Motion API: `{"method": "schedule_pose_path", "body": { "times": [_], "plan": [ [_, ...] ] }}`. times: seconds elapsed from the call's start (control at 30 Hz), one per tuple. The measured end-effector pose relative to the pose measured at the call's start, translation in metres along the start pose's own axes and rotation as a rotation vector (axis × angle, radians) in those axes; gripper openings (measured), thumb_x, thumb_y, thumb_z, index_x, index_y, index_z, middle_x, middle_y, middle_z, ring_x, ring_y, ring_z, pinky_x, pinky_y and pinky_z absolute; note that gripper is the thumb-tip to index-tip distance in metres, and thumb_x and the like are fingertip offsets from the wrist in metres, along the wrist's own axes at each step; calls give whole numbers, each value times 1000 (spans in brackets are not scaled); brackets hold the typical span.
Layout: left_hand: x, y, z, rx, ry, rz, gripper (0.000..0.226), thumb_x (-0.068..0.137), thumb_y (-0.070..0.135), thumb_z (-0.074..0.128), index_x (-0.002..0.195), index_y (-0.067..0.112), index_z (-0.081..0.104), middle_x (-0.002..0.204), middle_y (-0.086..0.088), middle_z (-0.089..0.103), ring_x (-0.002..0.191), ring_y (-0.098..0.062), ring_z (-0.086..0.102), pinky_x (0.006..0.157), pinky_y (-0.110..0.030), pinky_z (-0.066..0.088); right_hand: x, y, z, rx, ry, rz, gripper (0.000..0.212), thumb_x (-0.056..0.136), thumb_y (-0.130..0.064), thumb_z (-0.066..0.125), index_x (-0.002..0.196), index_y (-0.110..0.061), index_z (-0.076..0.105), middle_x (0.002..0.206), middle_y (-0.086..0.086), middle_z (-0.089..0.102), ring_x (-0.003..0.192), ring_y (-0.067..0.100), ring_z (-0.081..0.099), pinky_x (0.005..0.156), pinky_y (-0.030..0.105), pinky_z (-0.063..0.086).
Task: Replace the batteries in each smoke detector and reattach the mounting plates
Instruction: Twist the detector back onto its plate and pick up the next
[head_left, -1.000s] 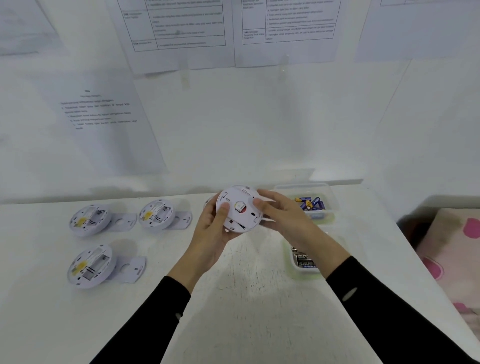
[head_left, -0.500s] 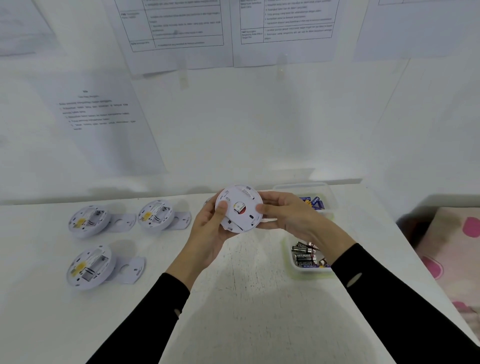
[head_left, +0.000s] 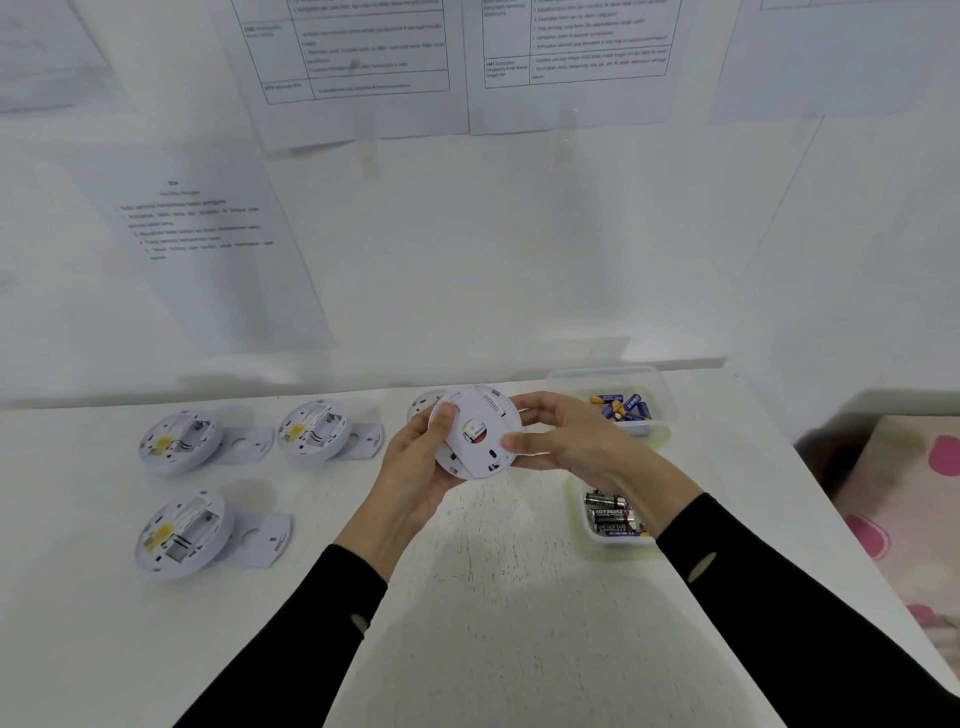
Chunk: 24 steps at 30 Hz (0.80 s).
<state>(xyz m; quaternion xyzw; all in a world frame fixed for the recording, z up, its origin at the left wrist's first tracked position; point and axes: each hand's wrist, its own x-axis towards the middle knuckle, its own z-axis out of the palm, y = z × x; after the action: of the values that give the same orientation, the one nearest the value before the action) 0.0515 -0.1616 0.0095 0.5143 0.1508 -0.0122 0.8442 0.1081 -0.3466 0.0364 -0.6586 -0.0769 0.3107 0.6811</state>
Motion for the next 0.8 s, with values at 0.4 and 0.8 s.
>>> {"method": "schedule_pose_path", "body": {
  "times": [0.4, 0.8],
  "plan": [
    [-13, 8, -36, 211, 46, -75, 38, 96, 39, 58, 126, 15, 63, 120, -3, 71, 113, -23, 67, 84, -39, 59, -2, 30, 25, 266, 52, 76, 43, 81, 4, 71, 121, -3, 56, 120, 17, 65, 101, 30, 69, 84, 40, 58],
    [-27, 17, -97, 270, -8, -175, 30, 96, 15, 62, 126, 16, 66, 114, -5, 74, 102, -17, 68, 81, -32, 57, -4, 66, 81, 461, 93, 169, 33, 86, -5, 69, 116, -3, 57, 113, 19, 68, 98, 37, 68, 88, 48, 55]
  ]
}}
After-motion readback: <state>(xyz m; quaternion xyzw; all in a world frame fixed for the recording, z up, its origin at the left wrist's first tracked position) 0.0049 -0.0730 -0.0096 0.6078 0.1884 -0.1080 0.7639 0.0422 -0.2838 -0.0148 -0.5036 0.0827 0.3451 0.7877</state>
